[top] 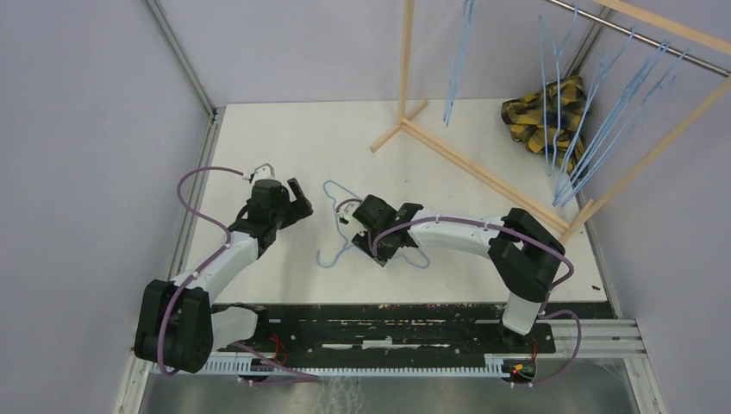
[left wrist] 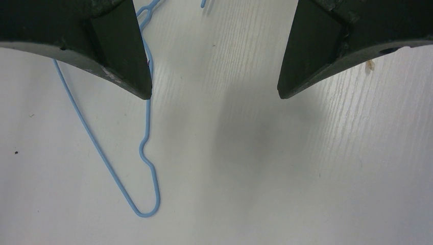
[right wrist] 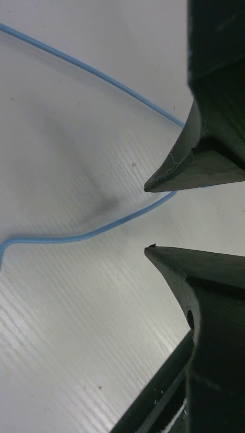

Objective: Organize the hangers

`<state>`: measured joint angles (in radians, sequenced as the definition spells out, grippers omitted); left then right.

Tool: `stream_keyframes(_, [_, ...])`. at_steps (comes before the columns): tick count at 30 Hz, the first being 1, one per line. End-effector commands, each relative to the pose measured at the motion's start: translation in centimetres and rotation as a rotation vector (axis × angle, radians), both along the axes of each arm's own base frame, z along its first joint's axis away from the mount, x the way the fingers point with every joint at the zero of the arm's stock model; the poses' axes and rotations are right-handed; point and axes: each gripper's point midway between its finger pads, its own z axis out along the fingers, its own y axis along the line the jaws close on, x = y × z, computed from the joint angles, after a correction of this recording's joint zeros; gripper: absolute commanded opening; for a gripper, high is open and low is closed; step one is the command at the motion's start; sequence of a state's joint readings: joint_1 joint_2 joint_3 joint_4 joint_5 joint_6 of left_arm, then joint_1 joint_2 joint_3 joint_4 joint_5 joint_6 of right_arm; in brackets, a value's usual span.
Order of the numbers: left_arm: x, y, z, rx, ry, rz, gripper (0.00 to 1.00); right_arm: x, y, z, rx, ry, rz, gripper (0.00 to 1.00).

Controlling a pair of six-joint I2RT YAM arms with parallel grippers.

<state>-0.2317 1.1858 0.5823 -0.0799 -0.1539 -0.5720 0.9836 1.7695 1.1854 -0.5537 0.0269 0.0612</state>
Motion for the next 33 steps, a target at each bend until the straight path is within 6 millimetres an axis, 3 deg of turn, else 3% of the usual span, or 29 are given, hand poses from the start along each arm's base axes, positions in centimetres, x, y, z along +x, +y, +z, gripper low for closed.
stream_keyframes(1, [1.0, -0.7, 1.5, -0.049, -0.049, 0.013, 1.0, 2.3, 0.3, -0.8, -0.003, -0.103, -0.033, 0.52])
stream_keyframes(8, [0.9, -0.7, 1.5, -0.054, -0.048, 0.011, 1.0, 2.9, -0.5, -2.9, -0.07, -0.108, -0.048, 0.51])
stream_keyframes(12, [0.9, -0.7, 1.5, -0.054, -0.05, 0.011, 1.0, 1.6, -0.9, -3.8, -0.069, -0.048, -0.044, 0.4])
stream_keyframes(16, [0.9, -0.7, 1.5, -0.054, -0.049, 0.012, 1.0, 0.4, -2.2, -4.5, -0.075, -0.025, -0.069, 0.36])
stream_keyframes(18, [0.9, -0.7, 1.4, -0.055, -0.049, 0.014, 1.0, 0.0, -2.9, -5.0, -0.083, -0.02, -0.079, 0.23])
stream_keyframes(20, [0.9, -0.7, 1.4, -0.053, -0.049, 0.015, 1.0, -0.3, -3.5, -5.4, -0.094, -0.009, -0.101, 0.03])
stream_keyframes(22, [0.9, -0.6, 1.5, -0.049, -0.051, 0.018, 1.0, -0.3, -3.6, -5.5, -0.088, 0.001, -0.124, 0.01])
stream_keyframes(27, [0.8, 0.0, 2.0, -0.028, -0.06, 0.037, 1.0, 0.4, -2.1, -2.2, 0.015, -0.014, -0.183, 0.01])
stream_keyframes(33, [0.5, 1.0, 3.1, -0.005, -0.091, 0.081, 1.0, 2.0, -1.8, 5.9, 0.179, -0.087, -0.268, 0.01])
